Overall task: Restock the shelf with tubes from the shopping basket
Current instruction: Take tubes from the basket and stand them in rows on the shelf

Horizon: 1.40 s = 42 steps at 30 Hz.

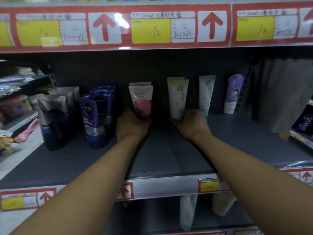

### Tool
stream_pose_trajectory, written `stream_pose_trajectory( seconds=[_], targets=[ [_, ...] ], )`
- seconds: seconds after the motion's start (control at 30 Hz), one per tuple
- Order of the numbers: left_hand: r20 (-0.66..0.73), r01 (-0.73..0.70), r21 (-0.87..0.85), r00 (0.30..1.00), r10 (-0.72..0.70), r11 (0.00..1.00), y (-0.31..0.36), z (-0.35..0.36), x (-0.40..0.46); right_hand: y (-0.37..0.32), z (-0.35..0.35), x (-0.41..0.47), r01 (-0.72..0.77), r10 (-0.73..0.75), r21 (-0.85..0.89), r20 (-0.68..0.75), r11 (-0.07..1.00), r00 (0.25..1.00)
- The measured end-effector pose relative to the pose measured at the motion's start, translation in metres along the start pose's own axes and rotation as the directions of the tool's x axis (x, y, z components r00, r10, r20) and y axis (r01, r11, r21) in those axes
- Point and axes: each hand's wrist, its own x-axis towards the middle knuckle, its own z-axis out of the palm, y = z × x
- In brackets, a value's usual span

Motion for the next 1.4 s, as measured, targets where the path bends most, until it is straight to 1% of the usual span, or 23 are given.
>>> stream_pose_trajectory(
  seconds=[0.37, 0.73, 0.97, 1.1, 1.23, 1.33, 1.4],
  targets=[
    [-0.012, -0.006, 0.016, 1.0, 0.007, 1.0, 0.0, -0.001, -0.001, 0.005, 0.006, 0.008, -0.044, 0.044, 0.015, 0.011, 0.999, 0.999],
    [-0.015, 0.001, 0.019, 1.0, 0.0, 1.0, 0.001, 0.0, -0.001, 0.009, 0.013, 0.014, -0.046, 0.046, 0.001, 0.013, 0.999, 0.999],
    [0.013, 0.005, 0.023, 1.0, -0.005, 1.0, -0.001, 0.001, 0.002, 0.009, 0.012, 0.014, -0.049, 0.049, -0.004, 0.034, 0.999, 0.998],
    [0.045, 0.003, 0.061, 0.999, -0.006, 0.998, -0.001, 0.001, 0.003, 0.006, 0.008, 0.01, -0.058, 0.061, -0.071, 0.043, 0.996, 0.997],
    [0.068, -0.041, 0.113, 0.997, 0.034, 0.993, 0.002, -0.005, -0.004, 0.001, 0.001, 0.0, -0.057, 0.064, -0.129, 0.052, 0.99, 0.997],
    [0.098, -0.1, 0.193, 0.992, 0.082, 0.976, 0.002, -0.016, -0.018, -0.006, -0.014, -0.018, -0.058, 0.067, -0.123, 0.077, 0.991, 0.995],
    [0.127, -0.142, 0.208, 0.985, 0.117, 0.968, 0.002, -0.026, -0.029, -0.011, -0.024, -0.032, -0.04, 0.052, -0.114, 0.104, 0.993, 0.993]
  ],
)
